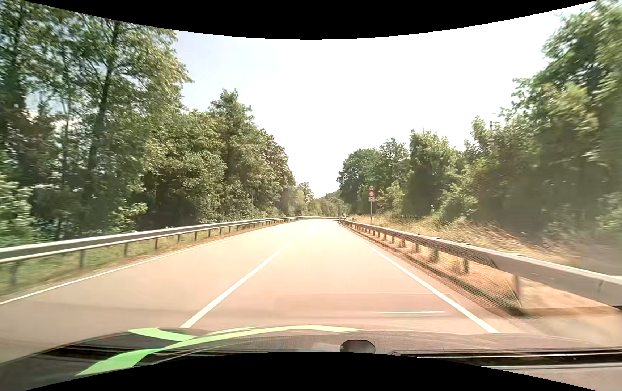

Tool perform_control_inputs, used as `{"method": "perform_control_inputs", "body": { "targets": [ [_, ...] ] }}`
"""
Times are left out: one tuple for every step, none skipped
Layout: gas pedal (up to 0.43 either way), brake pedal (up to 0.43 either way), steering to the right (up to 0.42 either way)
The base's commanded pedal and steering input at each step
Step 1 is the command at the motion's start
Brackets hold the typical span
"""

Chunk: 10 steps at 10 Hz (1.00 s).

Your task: Follow the waypoints while adhering to traffic rules and regulations

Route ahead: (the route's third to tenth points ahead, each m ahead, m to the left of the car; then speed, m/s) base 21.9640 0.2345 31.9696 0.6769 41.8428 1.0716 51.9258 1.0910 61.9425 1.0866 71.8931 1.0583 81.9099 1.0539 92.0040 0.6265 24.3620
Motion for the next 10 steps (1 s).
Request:
{"method": "perform_control_inputs", "body": {
  "targets": [
    [0.248,0.000,-0.009],
    [0.240,0.000,-0.010],
    [0.209,0.000,-0.010],
    [0.209,0.000,-0.009],
    [0.209,0.000,-0.007],
    [0.220,0.000,-0.005],
    [0.220,0.000,-0.004],
    [0.220,0.000,-0.004],
    [0.209,0.000,-0.003],
    [0.197,0.000,-0.002]
  ]
}}
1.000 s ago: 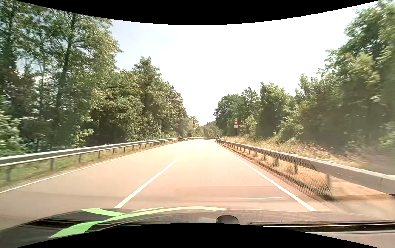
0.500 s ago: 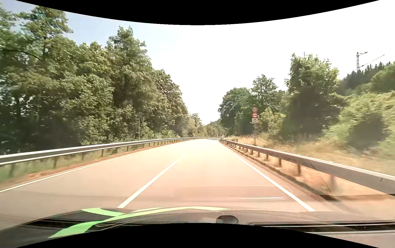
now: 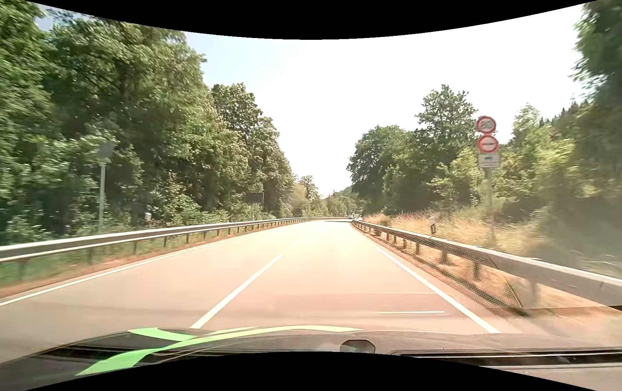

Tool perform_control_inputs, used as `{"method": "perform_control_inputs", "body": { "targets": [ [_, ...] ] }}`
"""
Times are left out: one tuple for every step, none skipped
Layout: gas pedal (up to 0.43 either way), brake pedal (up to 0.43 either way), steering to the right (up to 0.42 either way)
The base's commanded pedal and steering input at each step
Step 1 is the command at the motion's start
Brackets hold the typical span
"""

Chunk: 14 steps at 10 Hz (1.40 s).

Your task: Follow the waypoints while adhering to traffic rules and regulations

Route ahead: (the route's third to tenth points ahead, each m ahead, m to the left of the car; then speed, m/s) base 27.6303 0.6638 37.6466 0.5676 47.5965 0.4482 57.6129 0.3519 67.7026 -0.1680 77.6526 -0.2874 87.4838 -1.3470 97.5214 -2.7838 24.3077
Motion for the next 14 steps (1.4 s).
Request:
{"method": "perform_control_inputs", "body": {
  "targets": [
    [0.197,0.000,-0.001],
    [0.197,0.000,0.000],
    [0.197,0.000,0.000],
    [0.197,0.000,0.000],
    [0.209,0.000,0.001],
    [0.209,0.000,0.003],
    [0.209,0.000,0.003],
    [0.209,0.000,0.004],
    [0.209,0.000,0.004],
    [0.209,0.000,0.004],
    [0.209,0.000,0.005],
    [0.209,0.000,0.007],
    [0.209,0.000,0.007],
    [0.209,0.000,0.008]
  ]
}}
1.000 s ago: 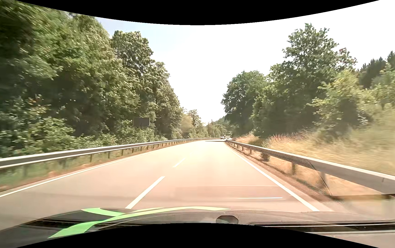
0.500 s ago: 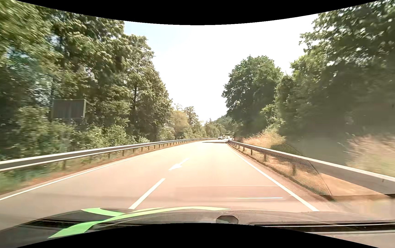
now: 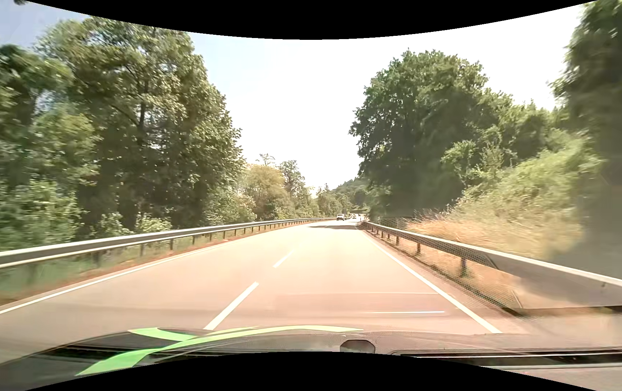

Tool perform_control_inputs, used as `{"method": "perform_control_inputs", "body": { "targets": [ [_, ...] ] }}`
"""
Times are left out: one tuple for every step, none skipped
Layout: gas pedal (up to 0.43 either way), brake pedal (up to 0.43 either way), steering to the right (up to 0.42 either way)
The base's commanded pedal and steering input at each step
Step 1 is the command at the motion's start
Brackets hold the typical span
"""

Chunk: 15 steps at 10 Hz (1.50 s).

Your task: Follow the waypoints while adhering to traffic rules and regulations

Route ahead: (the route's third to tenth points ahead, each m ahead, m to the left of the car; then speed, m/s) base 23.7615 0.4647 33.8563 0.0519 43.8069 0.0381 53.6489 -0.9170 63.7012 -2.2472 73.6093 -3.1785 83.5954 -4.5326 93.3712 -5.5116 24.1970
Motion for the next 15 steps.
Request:
{"method": "perform_control_inputs", "body": {
  "targets": [
    [0.209,0.000,0.008],
    [0.209,0.000,0.008],
    [0.220,0.000,0.008],
    [0.220,0.000,0.008],
    [0.228,0.000,0.008],
    [0.228,0.000,0.008],
    [0.240,0.000,0.009],
    [0.248,0.000,0.008],
    [0.248,0.000,0.007],
    [0.248,0.000,0.008],
    [0.248,0.000,0.007],
    [0.240,0.000,0.007],
    [0.220,0.000,0.007],
    [0.220,0.000,0.007],
    [0.220,0.000,0.007]
  ]
}}
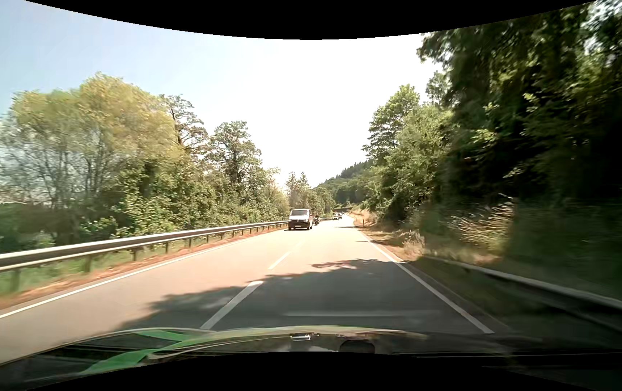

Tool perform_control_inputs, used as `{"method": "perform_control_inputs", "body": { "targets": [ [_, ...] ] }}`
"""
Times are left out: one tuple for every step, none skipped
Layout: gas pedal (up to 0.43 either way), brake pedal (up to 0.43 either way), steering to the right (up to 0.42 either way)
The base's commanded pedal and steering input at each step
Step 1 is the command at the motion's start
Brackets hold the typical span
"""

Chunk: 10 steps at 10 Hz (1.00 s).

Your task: Follow the waypoints while adhering to traffic rules and regulations

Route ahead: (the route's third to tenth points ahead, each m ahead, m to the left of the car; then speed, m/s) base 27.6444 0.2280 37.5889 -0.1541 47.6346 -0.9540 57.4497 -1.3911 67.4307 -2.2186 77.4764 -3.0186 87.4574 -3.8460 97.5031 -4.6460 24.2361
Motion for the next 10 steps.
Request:
{"method": "perform_control_inputs", "body": {
  "targets": [
    [0.220,0.000,0.007],
    [0.220,0.000,0.007],
    [0.228,0.000,0.007],
    [0.228,0.000,0.008],
    [0.228,0.000,0.008],
    [0.228,0.000,0.008],
    [0.220,0.000,0.008],
    [0.209,0.000,0.008],
    [0.209,0.000,0.008],
    [0.209,0.000,0.008]
  ]
}}
